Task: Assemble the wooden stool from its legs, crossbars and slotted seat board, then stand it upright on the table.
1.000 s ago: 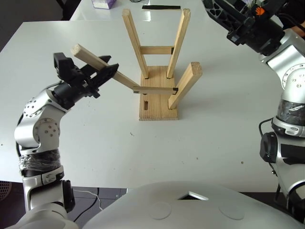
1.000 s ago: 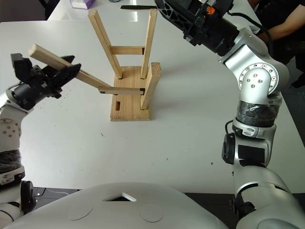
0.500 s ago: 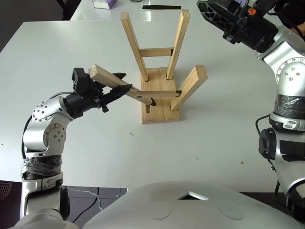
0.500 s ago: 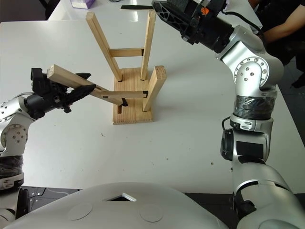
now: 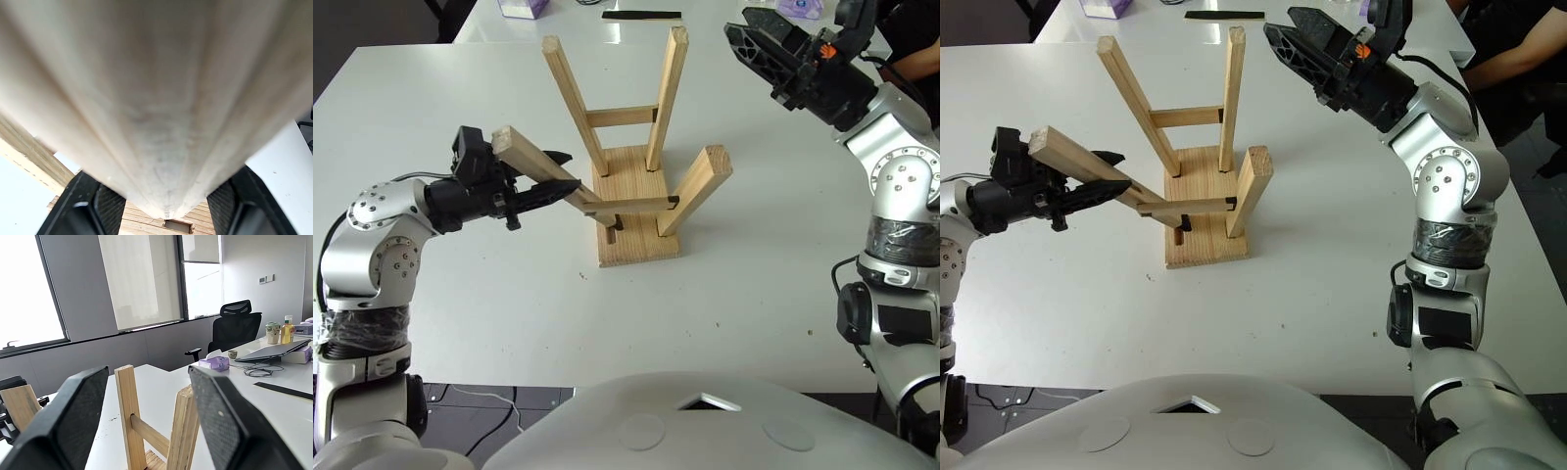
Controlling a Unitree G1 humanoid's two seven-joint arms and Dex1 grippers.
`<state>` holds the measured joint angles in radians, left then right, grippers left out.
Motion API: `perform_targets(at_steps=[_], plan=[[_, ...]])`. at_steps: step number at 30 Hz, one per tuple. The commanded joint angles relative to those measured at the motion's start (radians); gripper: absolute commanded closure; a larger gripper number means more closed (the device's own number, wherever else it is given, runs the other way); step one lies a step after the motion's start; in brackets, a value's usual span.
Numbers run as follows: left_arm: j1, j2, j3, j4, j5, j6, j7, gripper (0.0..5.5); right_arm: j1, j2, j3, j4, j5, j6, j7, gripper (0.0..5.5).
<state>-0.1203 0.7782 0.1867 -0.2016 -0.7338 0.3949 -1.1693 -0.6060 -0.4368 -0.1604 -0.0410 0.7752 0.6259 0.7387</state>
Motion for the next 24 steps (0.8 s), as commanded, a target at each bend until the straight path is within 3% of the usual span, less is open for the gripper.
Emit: perform_targets(at_steps=[1, 12, 24], plan=[[0.006, -0.001, 0.061, -0.073, -0.049, 0.043, 0.054, 3.45, -0.010, -0.008, -0.003, 0.008, -0.012, -0.002, 0.011, 2.51], [0.123, -0.007, 0.029, -0.110, 0.009, 0.025, 0.039, 3.45, -0.044, -0.012, 0.018, 0.049, -0.038, 0.000, 0.048, 2.51], [0.170, 0.023, 0.086, -0.137, -0.034, 0.017, 0.043, 3.45, -0.024, -0.013, 0.017, 0.039, -0.048, 0.003, 0.056, 2.51]])
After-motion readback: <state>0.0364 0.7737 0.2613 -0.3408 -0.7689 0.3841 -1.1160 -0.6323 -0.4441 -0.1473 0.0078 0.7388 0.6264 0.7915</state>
